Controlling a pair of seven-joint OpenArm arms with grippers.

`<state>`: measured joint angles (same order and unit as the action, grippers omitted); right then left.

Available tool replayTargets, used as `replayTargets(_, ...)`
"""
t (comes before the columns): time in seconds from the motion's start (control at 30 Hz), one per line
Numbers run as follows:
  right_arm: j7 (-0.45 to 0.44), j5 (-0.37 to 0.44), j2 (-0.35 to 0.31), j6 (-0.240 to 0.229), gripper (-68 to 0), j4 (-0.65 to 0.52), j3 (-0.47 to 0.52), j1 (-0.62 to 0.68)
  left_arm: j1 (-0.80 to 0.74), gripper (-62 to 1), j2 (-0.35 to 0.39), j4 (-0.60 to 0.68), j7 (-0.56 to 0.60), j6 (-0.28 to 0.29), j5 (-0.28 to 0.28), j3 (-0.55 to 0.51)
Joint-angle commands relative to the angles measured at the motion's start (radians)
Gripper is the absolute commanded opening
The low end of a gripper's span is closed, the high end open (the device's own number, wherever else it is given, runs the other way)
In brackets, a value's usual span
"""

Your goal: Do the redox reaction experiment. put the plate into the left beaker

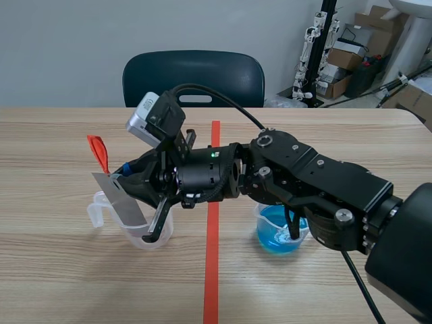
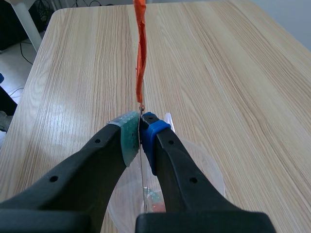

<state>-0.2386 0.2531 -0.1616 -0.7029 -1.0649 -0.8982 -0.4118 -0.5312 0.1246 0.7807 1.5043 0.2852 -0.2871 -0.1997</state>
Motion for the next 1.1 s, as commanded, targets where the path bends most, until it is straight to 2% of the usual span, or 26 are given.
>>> replayTargets(0.0, 0.002, 0.011, -0.002, -0.001, -63.8, -0.02, 0.007, -0.015, 0.005, -2.6, 0.004, 0.018, 0.026, -0.002, 0.006, -0.005)
replayTargets(0.07, 0.018, 0.004, -0.002, 0.0, -50.9, -0.02, 0.007, -0.015, 0.005, -2.6, 0.004, 0.018, 0.026, -0.002, 0.006, -0.005)
replayTargets(0.17, 0.018, -0.009, -0.013, 0.011, -16.6, -0.02, 0.007, -0.017, 0.005, -2.6, 0.004, 0.018, 0.032, -0.002, 0.006, -0.005)
replayTargets(0.2, 0.019, -0.009, -0.016, 0.033, -4.7, -0.02, 0.007, -0.018, 0.005, -2.6, 0.004, 0.018, 0.04, -0.002, 0.006, -0.005)
replayTargets(0.23, 0.02, -0.009, -0.017, 0.069, 0.4, -0.02, 0.007, -0.018, 0.005, -2.6, 0.004, 0.018, 0.05, -0.002, 0.006, -0.005)
replayTargets(0.33, 0.03, -0.016, -0.019, 0.187, 0.4, -0.02, 0.007, -0.018, 0.005, -2.6, 0.004, 0.018, 0.05, -0.002, 0.006, -0.005)
replayTargets(0.4, 0.035, -0.018, -0.019, 0.224, 0.4, -0.02, 0.007, -0.018, 0.005, -2.6, 0.004, 0.018, 0.05, -0.002, 0.006, -0.005)
replayTargets(1.07, 0.027, -0.019, -0.029, 0.224, 0.4, -0.021, 0.007, -0.018, 0.005, -2.6, 0.004, 0.018, 0.05, -0.002, 0.006, -0.005)
